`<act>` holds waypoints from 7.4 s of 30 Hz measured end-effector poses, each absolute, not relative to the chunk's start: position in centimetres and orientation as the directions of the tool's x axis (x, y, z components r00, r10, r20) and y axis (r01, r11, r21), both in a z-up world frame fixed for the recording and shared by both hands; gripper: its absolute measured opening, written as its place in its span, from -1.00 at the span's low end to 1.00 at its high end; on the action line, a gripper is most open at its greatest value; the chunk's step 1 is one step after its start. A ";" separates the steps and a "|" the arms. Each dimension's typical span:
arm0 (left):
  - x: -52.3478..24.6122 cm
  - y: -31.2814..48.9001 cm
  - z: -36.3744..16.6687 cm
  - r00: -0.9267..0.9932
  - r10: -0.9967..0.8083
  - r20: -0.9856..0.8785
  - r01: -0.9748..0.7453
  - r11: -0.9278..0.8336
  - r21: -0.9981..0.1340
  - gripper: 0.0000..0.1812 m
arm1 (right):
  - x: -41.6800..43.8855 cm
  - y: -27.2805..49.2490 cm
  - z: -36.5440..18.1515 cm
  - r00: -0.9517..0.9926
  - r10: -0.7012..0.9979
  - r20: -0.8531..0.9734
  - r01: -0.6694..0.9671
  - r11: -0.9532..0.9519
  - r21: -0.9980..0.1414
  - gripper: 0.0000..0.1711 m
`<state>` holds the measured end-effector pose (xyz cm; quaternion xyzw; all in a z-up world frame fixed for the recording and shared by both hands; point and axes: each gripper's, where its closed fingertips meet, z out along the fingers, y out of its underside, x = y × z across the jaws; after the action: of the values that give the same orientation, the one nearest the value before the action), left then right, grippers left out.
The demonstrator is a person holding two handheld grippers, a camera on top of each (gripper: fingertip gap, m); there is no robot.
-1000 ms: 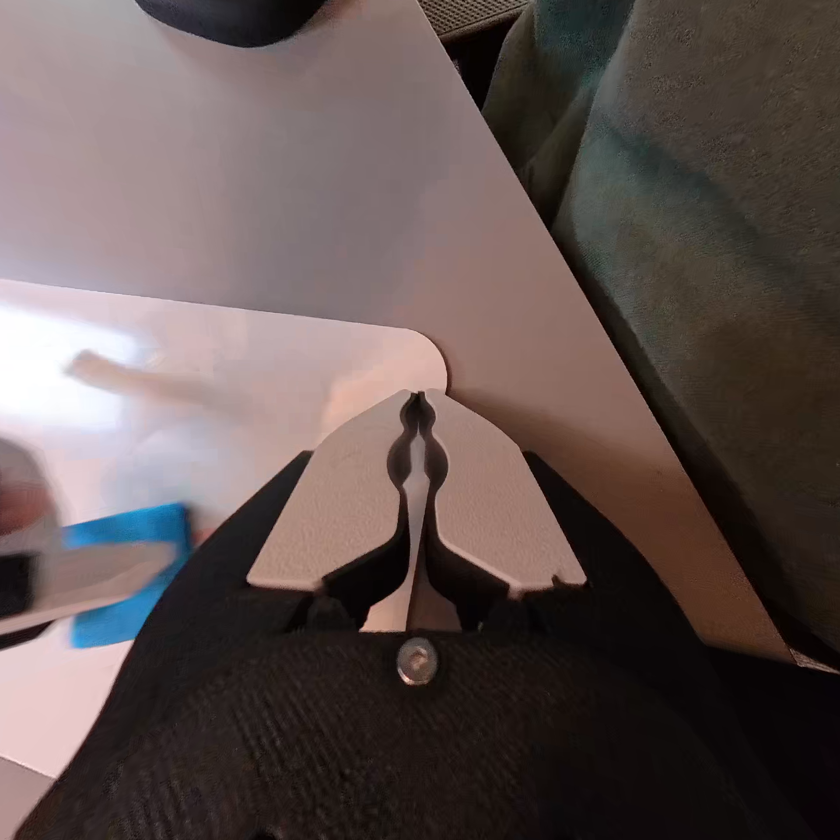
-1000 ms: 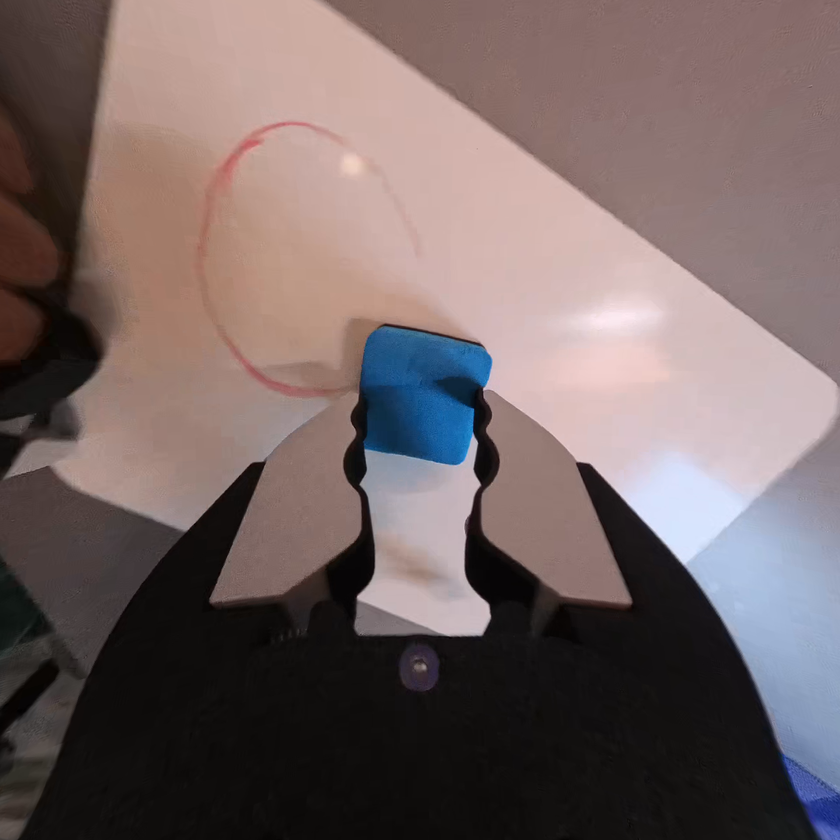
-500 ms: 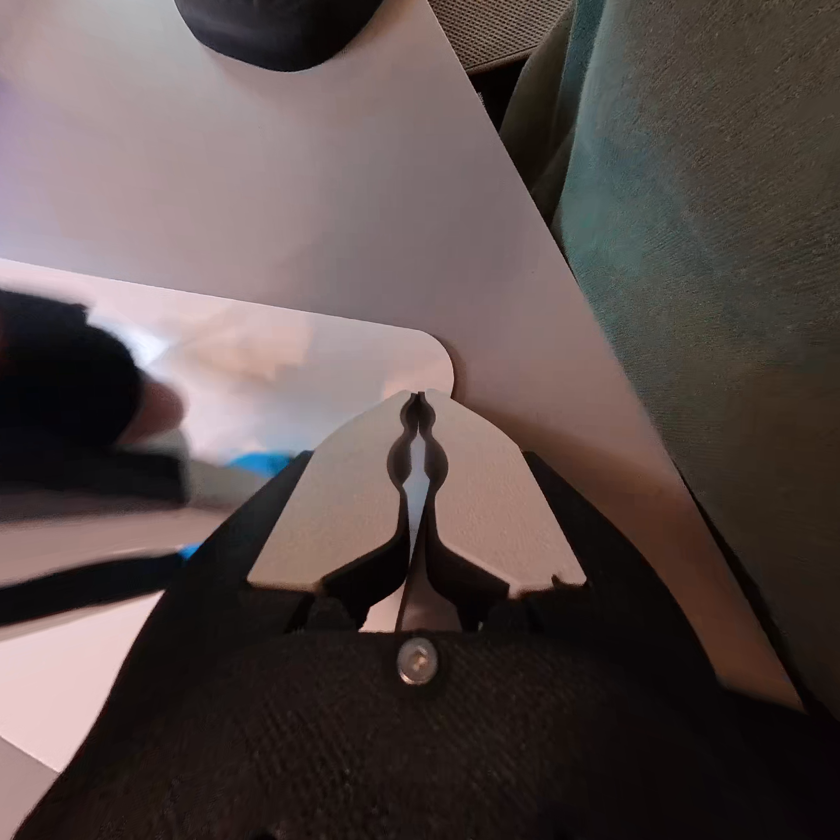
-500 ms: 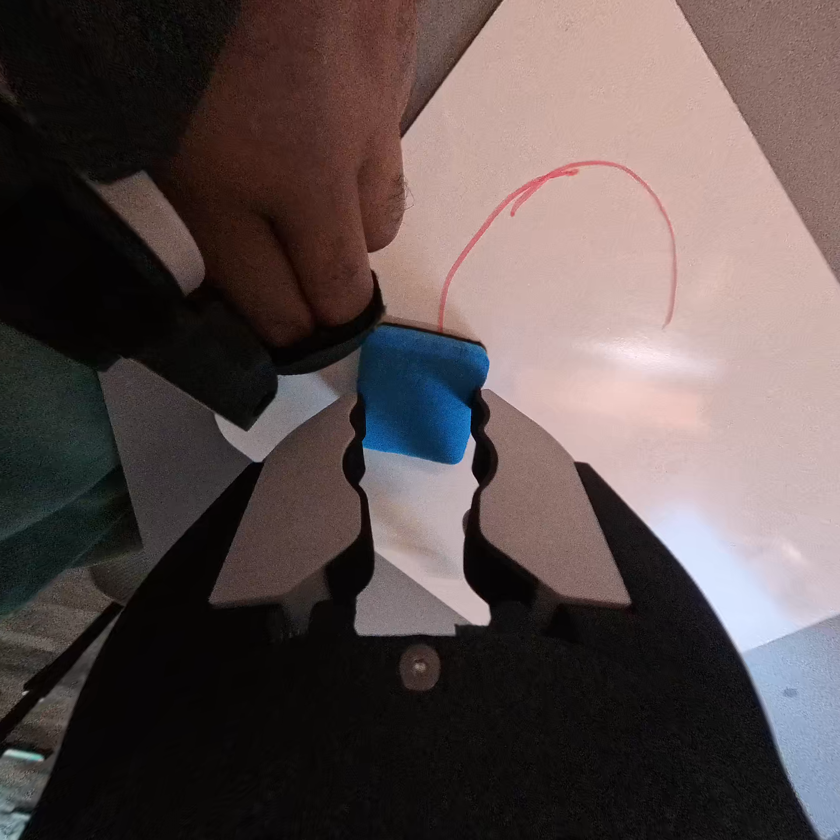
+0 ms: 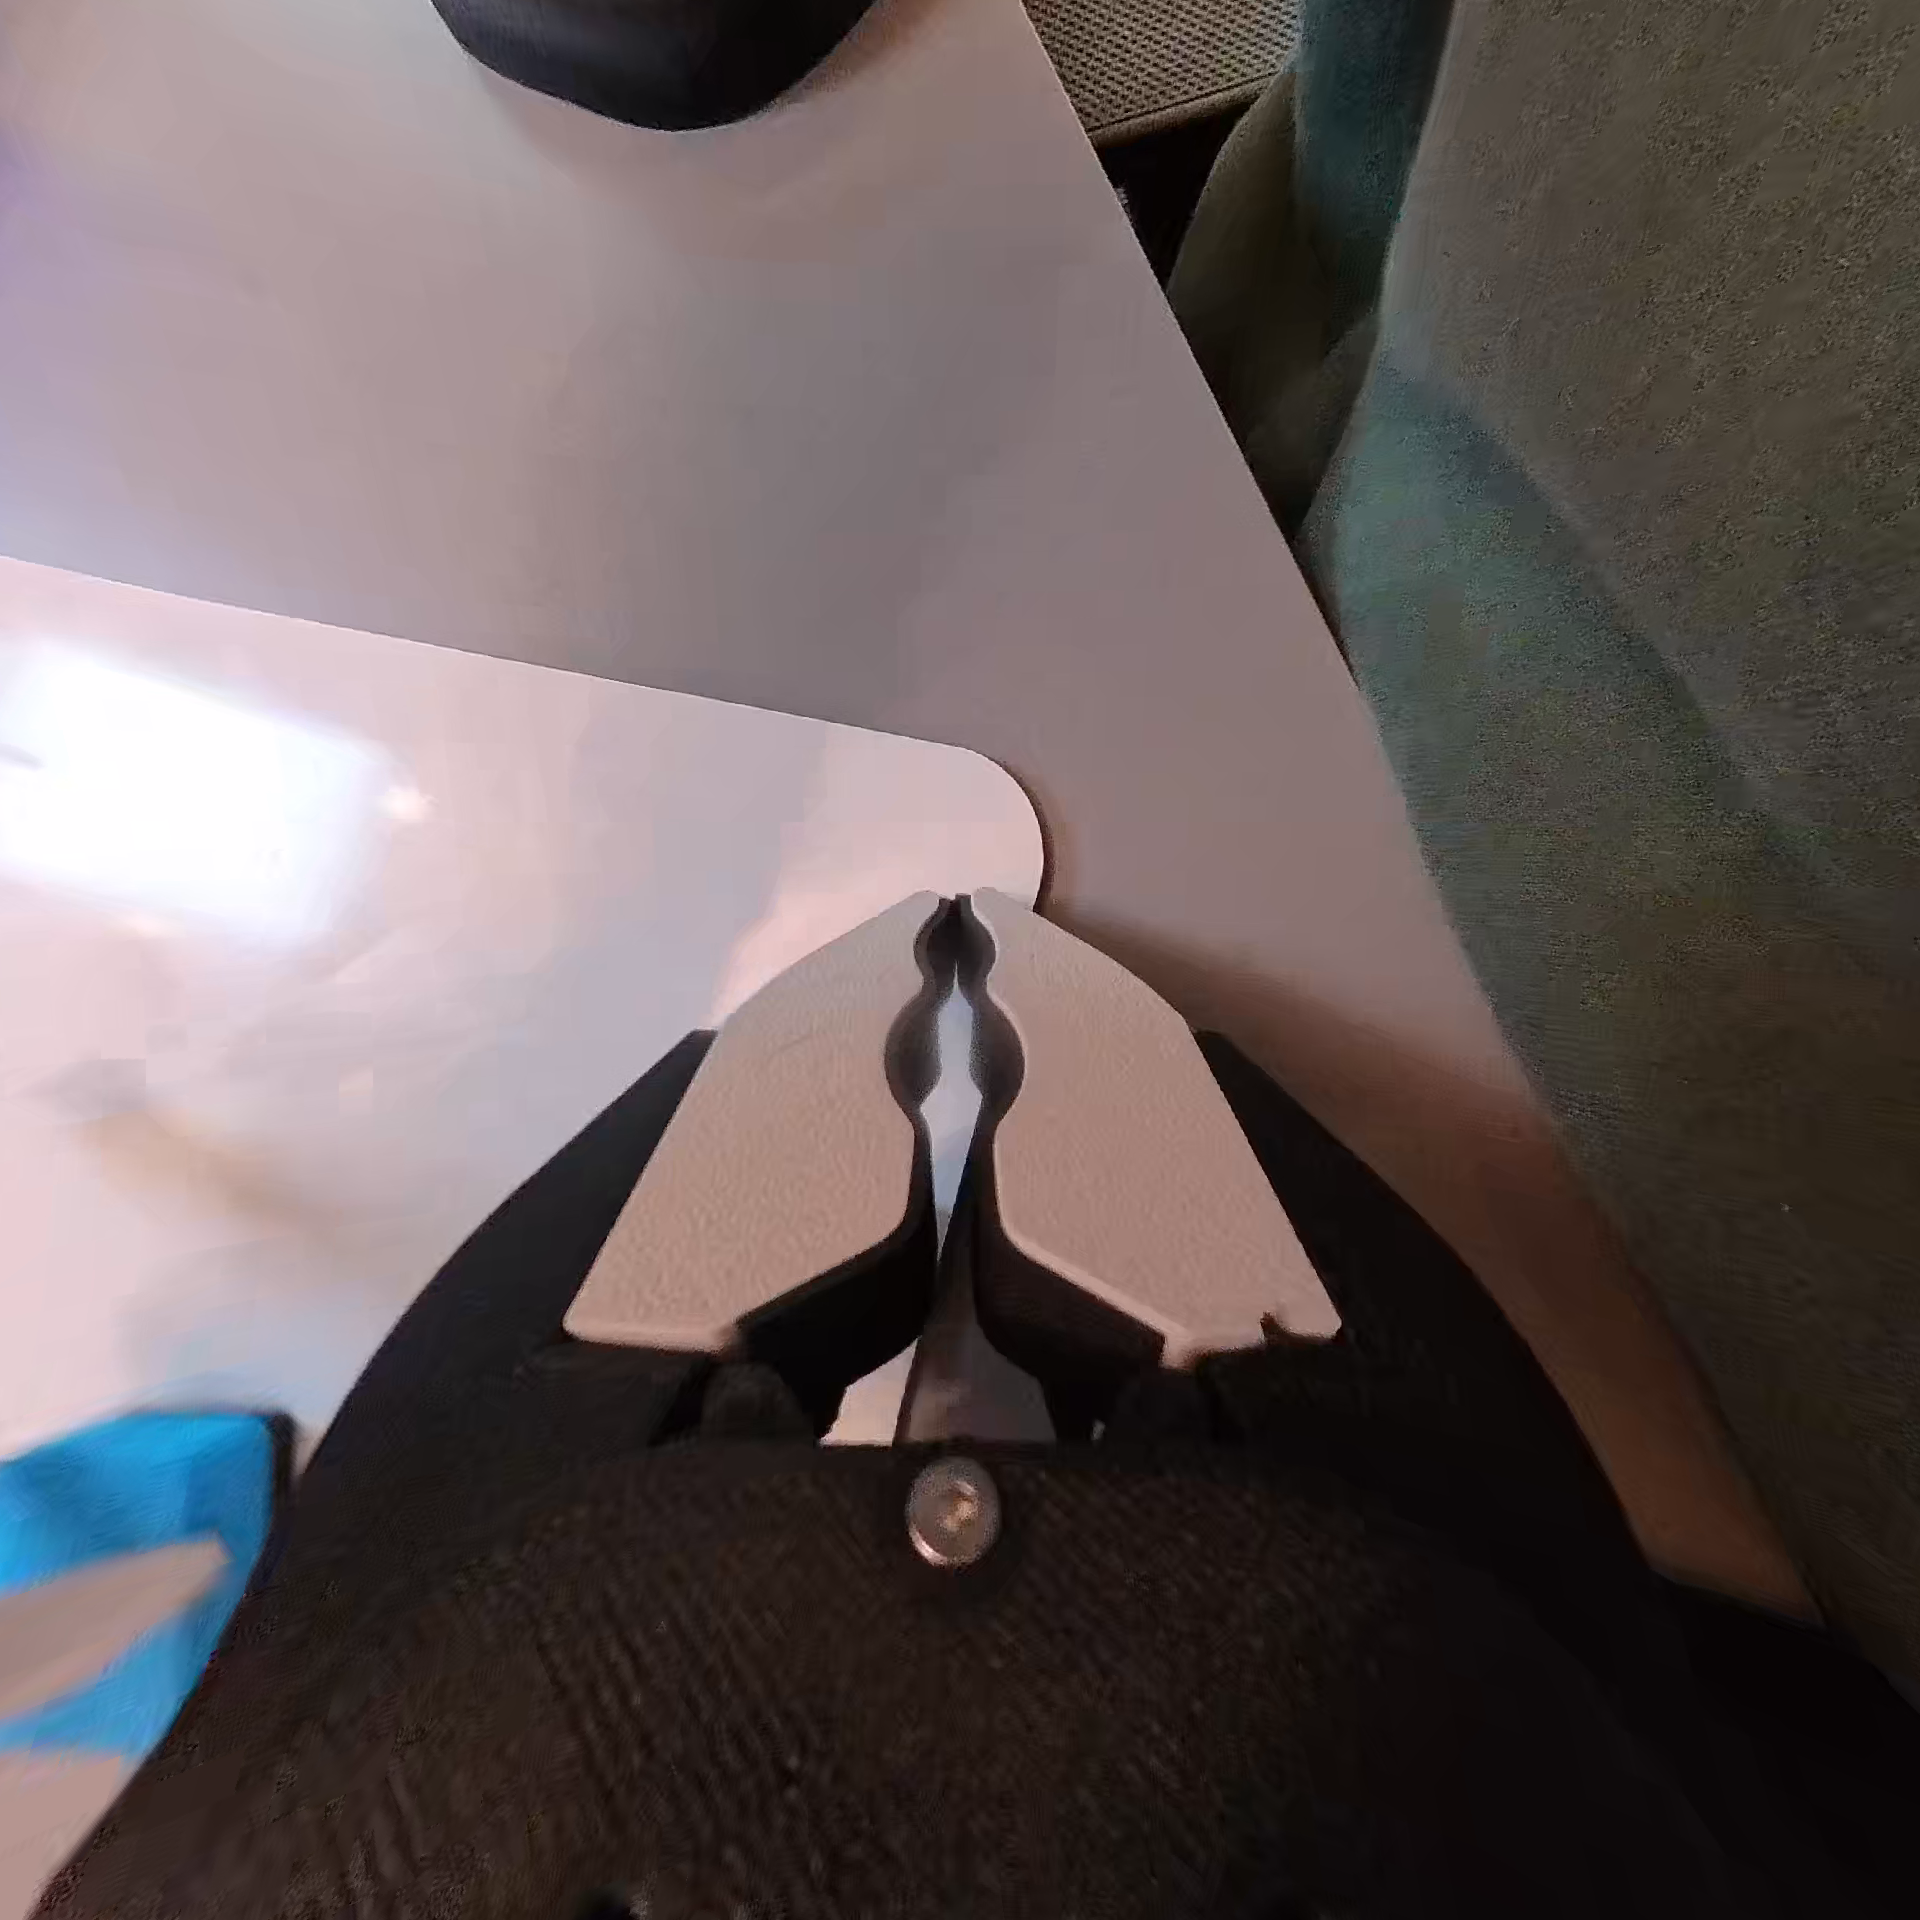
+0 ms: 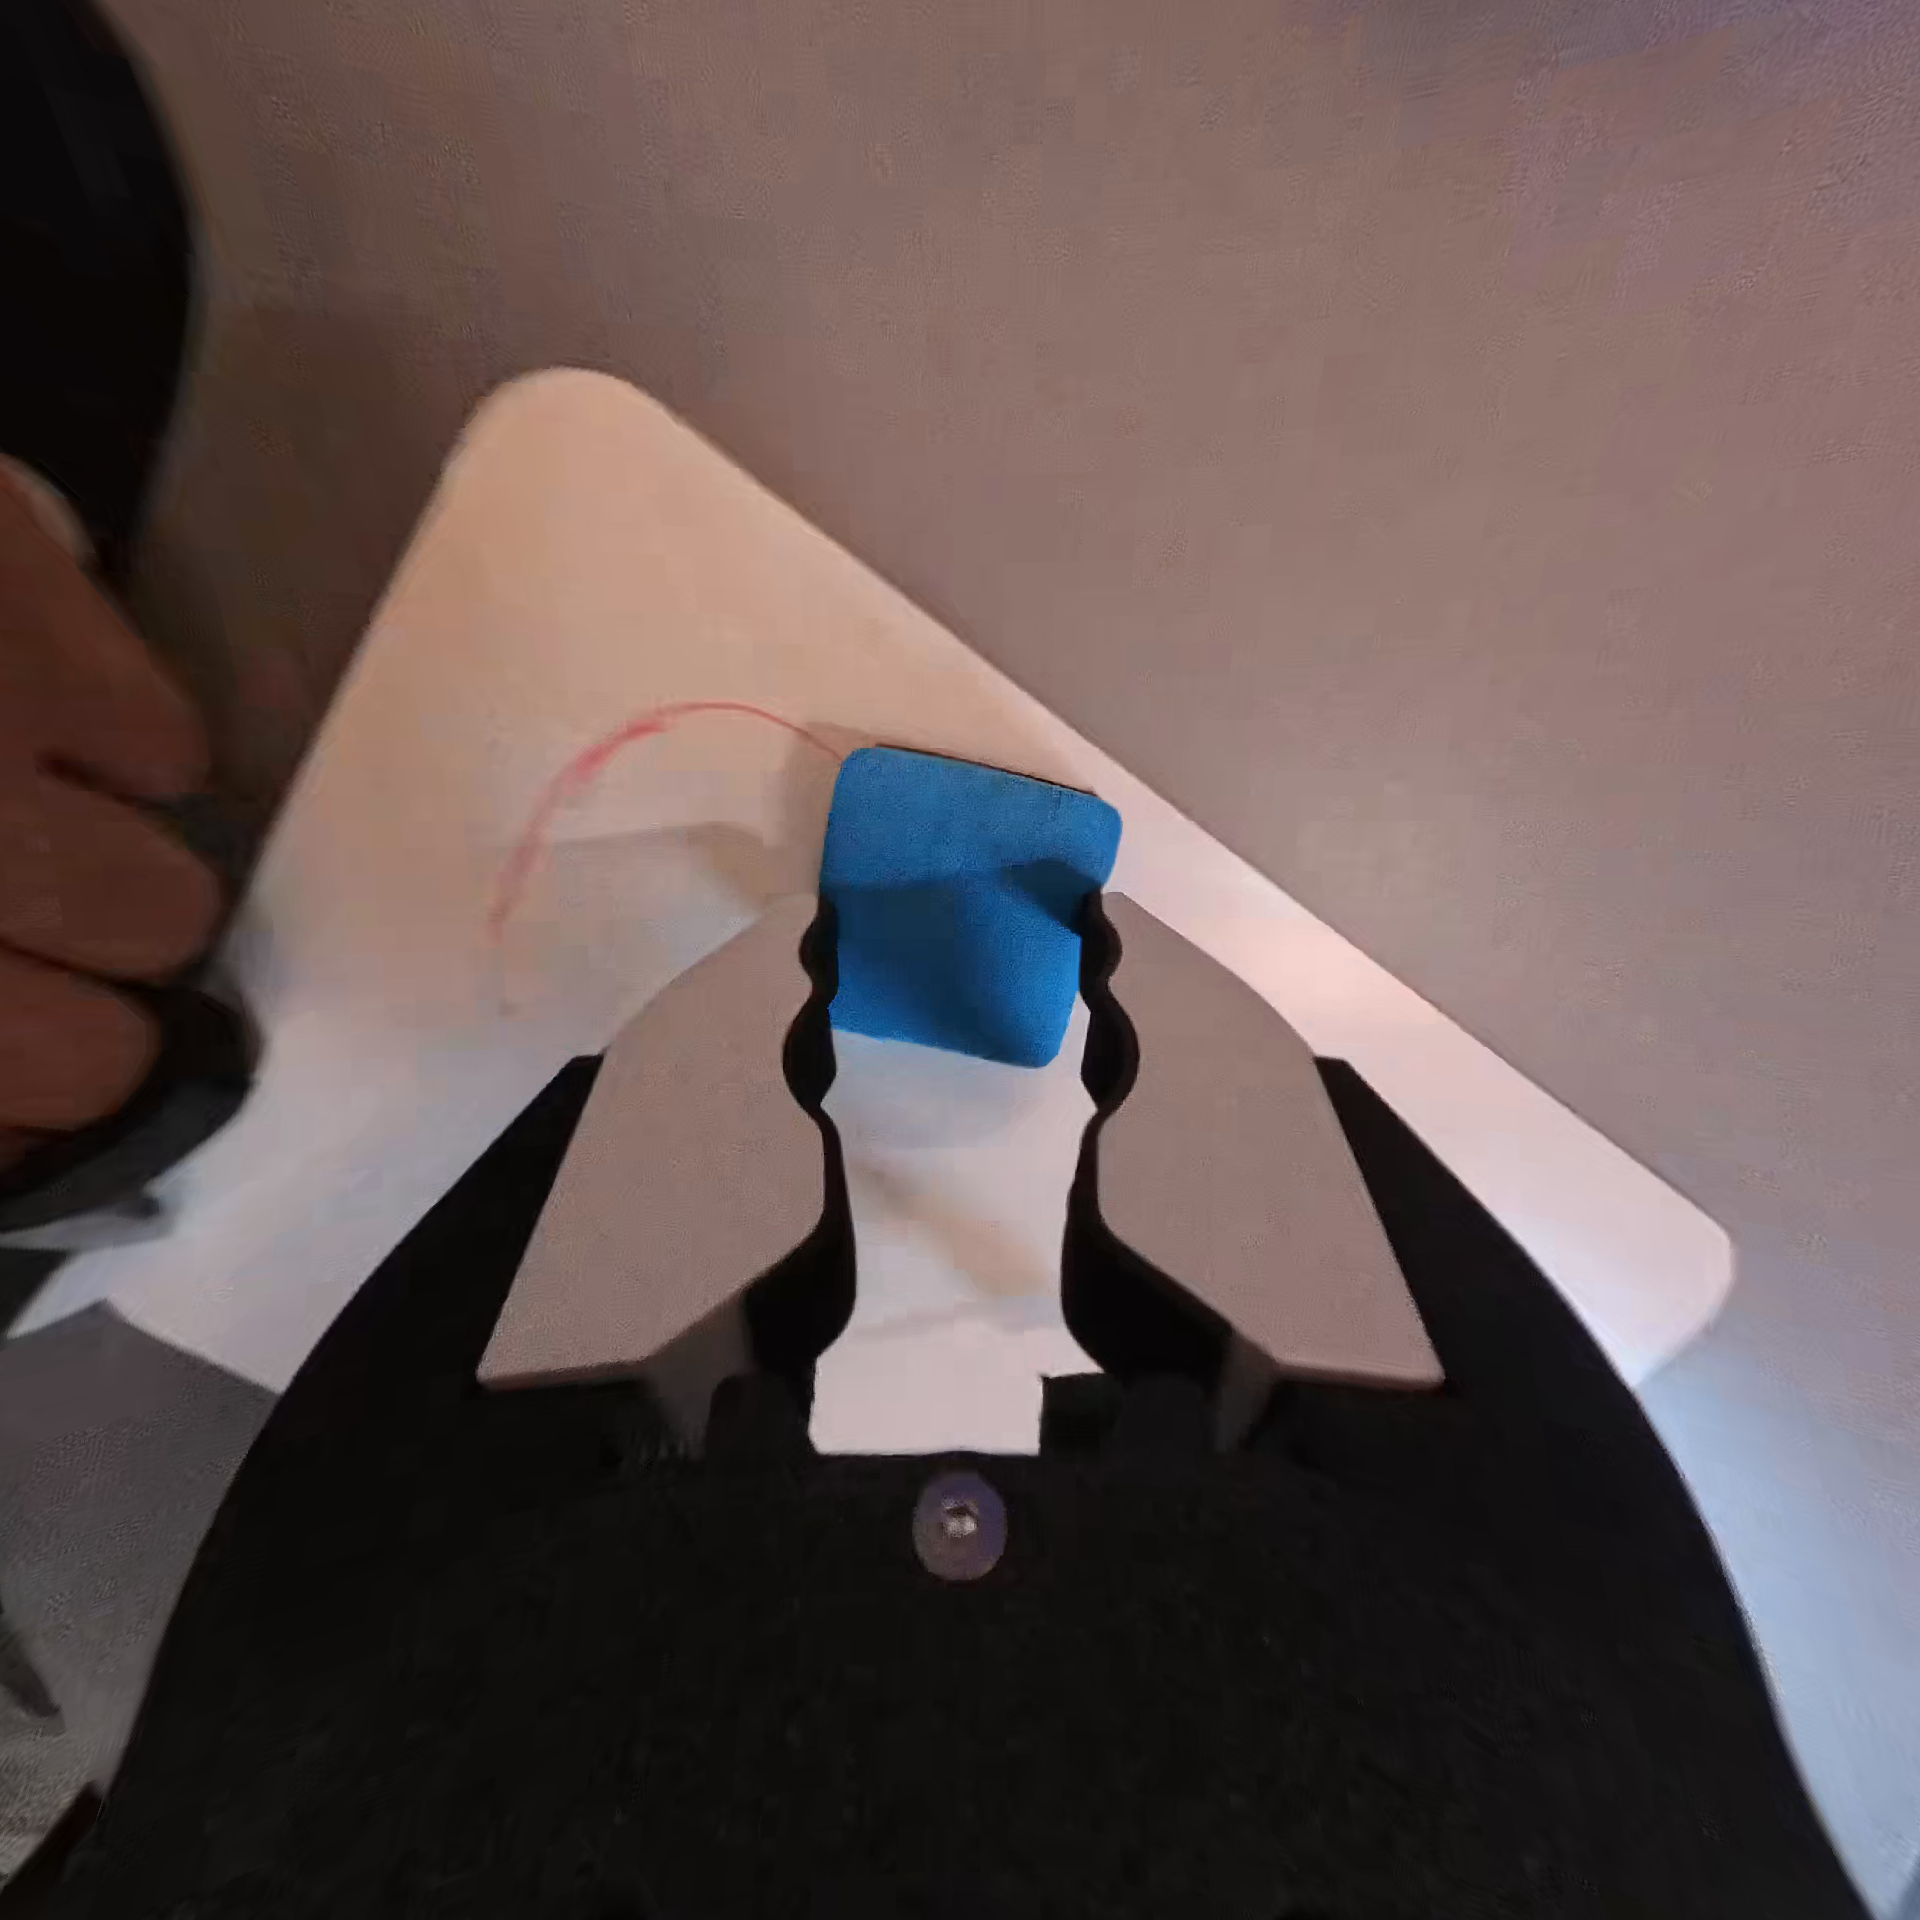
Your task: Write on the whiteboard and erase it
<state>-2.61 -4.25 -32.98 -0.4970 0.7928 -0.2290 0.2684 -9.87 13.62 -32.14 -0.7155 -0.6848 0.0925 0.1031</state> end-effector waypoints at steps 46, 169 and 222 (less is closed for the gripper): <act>-2.9 -4.4 -33.3 -0.336 -0.900 -0.277 -0.626 0.434 -0.648 -0.99 | -3.8 15.4 -32.2 0.178 0.983 -0.038 0.952 -0.182 -0.248 -0.47; -7.8 10.1 -27.9 0.329 -0.934 -0.137 -0.358 0.010 -0.934 -1.00 | 8.6 27.9 -21.7 0.806 0.592 -0.002 0.337 -0.461 -0.821 -0.01; -7.8 9.6 -29.4 0.272 -0.951 -0.147 -0.425 0.019 -0.905 -1.00 | 10.1 33.7 -33.3 0.866 0.492 0.093 0.474 -0.745 -0.470 -0.34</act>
<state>-7.80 9.62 -29.37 -0.6427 0.5353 -0.2785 0.4719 10.12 33.75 -33.32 -0.9339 -0.2584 0.0182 0.2464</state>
